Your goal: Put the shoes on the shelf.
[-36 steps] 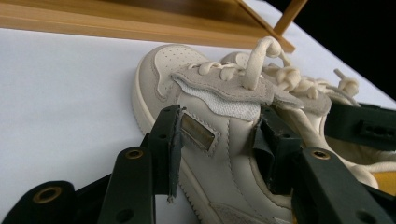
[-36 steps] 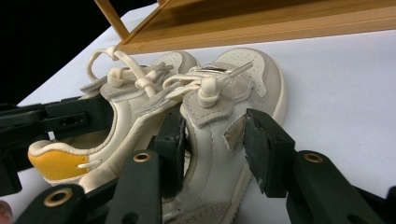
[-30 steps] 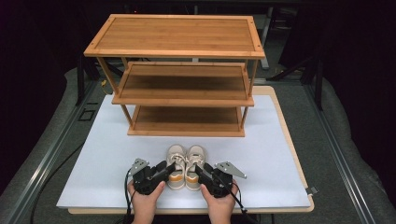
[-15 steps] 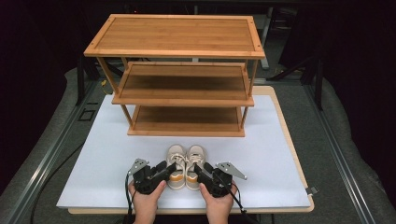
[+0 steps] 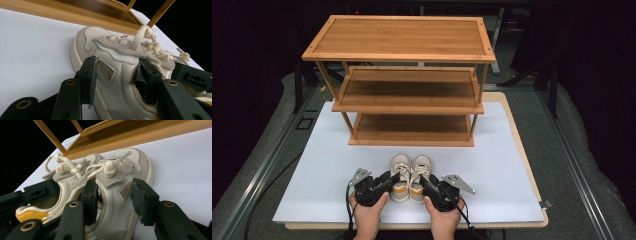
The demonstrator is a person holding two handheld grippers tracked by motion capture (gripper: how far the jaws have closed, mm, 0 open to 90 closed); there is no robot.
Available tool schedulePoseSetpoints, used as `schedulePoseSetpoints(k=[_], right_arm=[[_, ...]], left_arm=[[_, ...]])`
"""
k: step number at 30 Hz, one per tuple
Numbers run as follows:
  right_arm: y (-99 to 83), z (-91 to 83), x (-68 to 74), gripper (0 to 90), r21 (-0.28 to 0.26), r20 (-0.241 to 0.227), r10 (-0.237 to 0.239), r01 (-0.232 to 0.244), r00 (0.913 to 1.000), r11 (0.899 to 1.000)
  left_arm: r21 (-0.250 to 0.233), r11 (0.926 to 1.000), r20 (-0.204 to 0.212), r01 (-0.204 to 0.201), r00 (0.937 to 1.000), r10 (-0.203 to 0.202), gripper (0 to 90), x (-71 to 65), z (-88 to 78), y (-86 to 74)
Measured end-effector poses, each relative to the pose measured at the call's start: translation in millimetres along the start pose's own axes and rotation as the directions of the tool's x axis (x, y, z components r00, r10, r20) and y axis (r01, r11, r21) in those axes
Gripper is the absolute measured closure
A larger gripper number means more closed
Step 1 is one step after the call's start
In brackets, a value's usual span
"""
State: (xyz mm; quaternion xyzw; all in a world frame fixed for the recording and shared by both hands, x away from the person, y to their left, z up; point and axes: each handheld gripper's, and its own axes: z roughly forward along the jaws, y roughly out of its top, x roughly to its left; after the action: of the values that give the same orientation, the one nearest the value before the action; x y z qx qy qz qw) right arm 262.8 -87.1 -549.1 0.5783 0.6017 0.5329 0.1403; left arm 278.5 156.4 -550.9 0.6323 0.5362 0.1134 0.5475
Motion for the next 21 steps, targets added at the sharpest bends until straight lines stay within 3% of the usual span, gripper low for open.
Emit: schedulePoseSetpoints(k=[4, 9, 10, 11, 12, 21], right_arm=[[0.6, 0.9, -0.4, 59.9, -0.021, -0.004, 0.002, -0.002, 1.0, 1.0], [1.3, -0.5, -0.2, 60.6, -0.007, 0.009, 0.006, -0.006, 0.9999, 1.0], [2.1, -2.0, -1.6, 60.7, 0.013, -0.028, 0.005, -0.005, 0.9996, 1.0], [2.3, -2.2, -1.7, 60.8, 0.015, -0.033, 0.006, -0.006, 0.9994, 1.0], [2.0, -1.1, 0.5, 60.9, -0.002, 0.011, 0.007, -0.007, 0.9999, 1.0], [6.0, -3.1, 3.6, 61.1, -0.016, 0.003, 0.001, -0.001, 1.0, 1.0]], left_arm=[[0.0, 1.0, 0.003, 0.0, 1.0, 0.0, 55.1, -0.4, -0.4, 0.1], [0.007, 1.0, 0.006, 0.004, 1.0, -0.004, 55.3, -0.8, -0.5, 2.6], [0.01, 1.0, 0.006, 0.002, 1.0, -0.002, 55.3, -1.0, -0.6, 3.2], [0.013, 0.9999, 0.006, 0.001, 1.0, -0.001, 55.3, -1.1, -0.8, 4.2], [0.012, 0.9999, 0.006, -0.002, 1.0, 0.002, 55.3, -1.2, -0.7, 4.5], [0.008, 1.0, 0.018, 0.0, 0.9998, 0.0, 55.4, -0.8, -2.9, 9.4]])
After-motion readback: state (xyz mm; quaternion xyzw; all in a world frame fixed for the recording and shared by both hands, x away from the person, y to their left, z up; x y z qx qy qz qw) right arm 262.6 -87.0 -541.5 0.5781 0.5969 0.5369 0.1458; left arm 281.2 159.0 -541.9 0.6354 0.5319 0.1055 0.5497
